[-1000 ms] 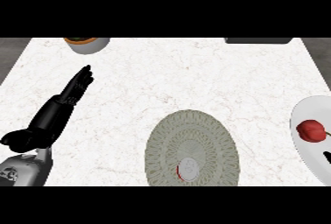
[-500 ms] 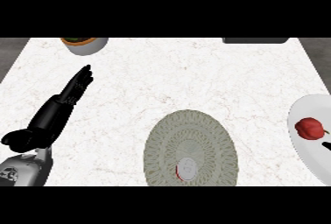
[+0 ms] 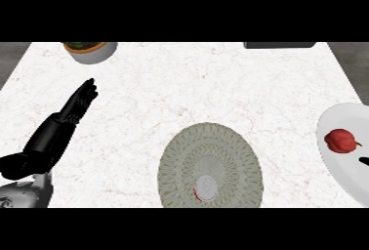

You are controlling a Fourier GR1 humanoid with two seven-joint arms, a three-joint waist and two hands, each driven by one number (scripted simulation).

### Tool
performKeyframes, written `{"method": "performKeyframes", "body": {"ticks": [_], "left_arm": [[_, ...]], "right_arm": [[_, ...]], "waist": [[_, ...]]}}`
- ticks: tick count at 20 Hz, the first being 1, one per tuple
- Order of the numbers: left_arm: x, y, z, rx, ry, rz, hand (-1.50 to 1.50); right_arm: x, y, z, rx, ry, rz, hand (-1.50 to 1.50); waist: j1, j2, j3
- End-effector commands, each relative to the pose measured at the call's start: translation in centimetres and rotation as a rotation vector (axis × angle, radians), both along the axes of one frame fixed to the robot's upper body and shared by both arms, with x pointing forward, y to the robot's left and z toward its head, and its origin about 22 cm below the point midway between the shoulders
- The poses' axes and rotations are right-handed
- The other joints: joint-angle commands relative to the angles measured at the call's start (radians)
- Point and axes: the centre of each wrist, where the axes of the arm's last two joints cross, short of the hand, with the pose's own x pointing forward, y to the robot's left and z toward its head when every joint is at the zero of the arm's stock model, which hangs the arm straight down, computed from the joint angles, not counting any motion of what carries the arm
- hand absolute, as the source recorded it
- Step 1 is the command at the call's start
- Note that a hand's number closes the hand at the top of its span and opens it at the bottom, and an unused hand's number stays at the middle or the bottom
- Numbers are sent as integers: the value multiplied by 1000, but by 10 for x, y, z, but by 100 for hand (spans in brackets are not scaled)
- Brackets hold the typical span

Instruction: Pick the bell pepper from the placemat and place it in the plate

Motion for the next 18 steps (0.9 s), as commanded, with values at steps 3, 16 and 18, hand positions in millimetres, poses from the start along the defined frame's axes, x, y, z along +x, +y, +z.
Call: {"method": "performKeyframes", "body": {"ticks": [3, 16, 18], "left_arm": [[7, -9, -3, -8, -4, 10, 0], [1, -10, 2, 1, 1, -19, 0], [15, -12, 22, 5, -2, -16, 0]], "right_arm": [[-33, -42, 24, 280, -157, 64, -150], [-158, -124, 39, 327, -137, 114, -150], [-172, -140, 38, 317, -146, 117, -150]], "waist": [[-17, 3, 0], [9, 6, 0], [10, 6, 1]]}}
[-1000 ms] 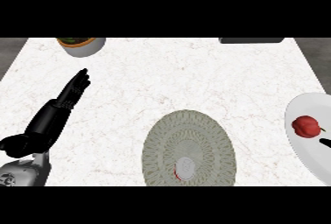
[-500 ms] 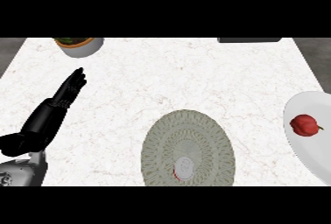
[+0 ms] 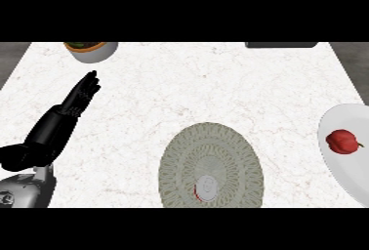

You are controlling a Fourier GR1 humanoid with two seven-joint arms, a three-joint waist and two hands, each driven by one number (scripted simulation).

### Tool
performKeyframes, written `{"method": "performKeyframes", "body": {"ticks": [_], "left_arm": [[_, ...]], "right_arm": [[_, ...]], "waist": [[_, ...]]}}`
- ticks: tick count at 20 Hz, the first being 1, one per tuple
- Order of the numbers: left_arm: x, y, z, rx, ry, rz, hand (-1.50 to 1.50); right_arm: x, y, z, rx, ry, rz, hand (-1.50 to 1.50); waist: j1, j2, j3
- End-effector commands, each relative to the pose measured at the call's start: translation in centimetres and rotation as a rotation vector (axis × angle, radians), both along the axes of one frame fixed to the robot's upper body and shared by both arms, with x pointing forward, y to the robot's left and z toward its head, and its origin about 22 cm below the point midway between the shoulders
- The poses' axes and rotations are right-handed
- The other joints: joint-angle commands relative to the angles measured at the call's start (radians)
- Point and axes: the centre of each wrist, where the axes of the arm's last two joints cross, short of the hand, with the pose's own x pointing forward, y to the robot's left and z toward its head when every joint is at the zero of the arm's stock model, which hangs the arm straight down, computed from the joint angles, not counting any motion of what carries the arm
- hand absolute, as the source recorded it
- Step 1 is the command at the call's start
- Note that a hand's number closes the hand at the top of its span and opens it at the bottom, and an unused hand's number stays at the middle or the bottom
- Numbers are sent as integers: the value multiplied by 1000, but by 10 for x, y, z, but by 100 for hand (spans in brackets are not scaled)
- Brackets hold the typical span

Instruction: Pick the bell pepper from the placemat and place it in the plate

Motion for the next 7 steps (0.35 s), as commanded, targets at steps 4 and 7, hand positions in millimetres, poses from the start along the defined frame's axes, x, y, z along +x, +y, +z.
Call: {"method": "performKeyframes", "body": {"ticks": [4, 7], "left_arm": [[-12, -6, -8, 5, -2, 2, 0], [-9, 11, -25, 0, -12, 10, 0]], "right_arm": [[-51, -26, 18, -14, 28, 33, -150], [-57, -26, 12, -14, 1, 74, -150]], "waist": [[2, 0, 0], [-1, 0, 0]]}}
